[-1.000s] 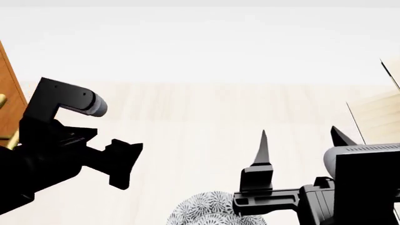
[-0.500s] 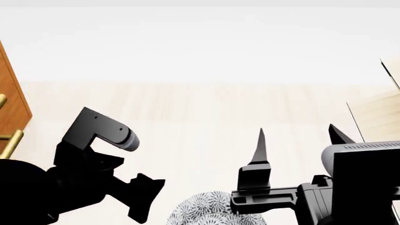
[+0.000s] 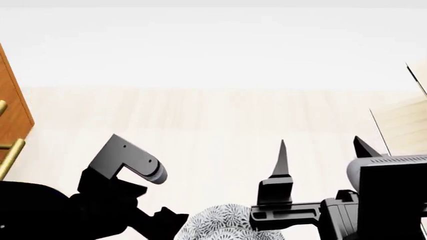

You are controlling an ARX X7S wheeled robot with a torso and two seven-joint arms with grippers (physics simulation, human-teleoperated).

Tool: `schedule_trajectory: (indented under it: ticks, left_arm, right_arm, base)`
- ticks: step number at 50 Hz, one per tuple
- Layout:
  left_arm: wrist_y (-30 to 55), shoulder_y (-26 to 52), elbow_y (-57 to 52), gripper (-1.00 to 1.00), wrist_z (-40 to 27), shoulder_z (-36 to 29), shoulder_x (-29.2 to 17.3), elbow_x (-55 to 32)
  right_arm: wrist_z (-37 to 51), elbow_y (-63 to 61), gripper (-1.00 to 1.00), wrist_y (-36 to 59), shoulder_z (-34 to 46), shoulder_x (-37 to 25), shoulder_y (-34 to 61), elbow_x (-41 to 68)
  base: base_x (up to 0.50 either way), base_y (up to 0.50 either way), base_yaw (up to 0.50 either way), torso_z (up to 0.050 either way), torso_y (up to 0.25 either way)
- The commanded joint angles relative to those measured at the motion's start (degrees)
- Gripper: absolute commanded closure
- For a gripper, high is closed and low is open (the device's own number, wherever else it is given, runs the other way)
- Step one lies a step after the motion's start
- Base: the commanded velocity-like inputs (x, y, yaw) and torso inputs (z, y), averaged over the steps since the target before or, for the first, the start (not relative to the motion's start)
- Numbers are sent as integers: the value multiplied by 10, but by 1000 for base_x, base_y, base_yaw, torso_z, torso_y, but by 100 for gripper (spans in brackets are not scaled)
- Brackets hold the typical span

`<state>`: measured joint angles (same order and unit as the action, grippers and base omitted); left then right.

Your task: Close the top drawer of the cabinet and put the bowl on top of it.

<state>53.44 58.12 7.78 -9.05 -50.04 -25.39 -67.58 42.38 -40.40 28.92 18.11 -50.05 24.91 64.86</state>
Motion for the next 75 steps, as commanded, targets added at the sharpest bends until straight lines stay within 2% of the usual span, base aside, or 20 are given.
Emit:
schedule_trajectory:
  ticks: [1,16,27,75]
  left_arm:
    - [-14,-10,-4,-100,19,-24,6,24]
    - [-64,-25,41,-100,40,-43,31,69]
    - [-59,-25,129,-100,56,-52,67,73]
    - [-123,-40,244,-100,119,-102,129,134]
  right_arm:
    - [-4,4,-100,-8,-1,0,-10,-8]
    - [-11,11,-100,-17,0,1,-21,-21]
    - [-12,12,-100,-17,-3,-1,-20,-16]
    - [-33,32,-100,-50,-11,-3,-59,-36]
  base:
    - [0,0,0,0,0]
    - [0,0,0,0,0]
    - [0,0,0,0,0]
    - [0,0,0,0,0]
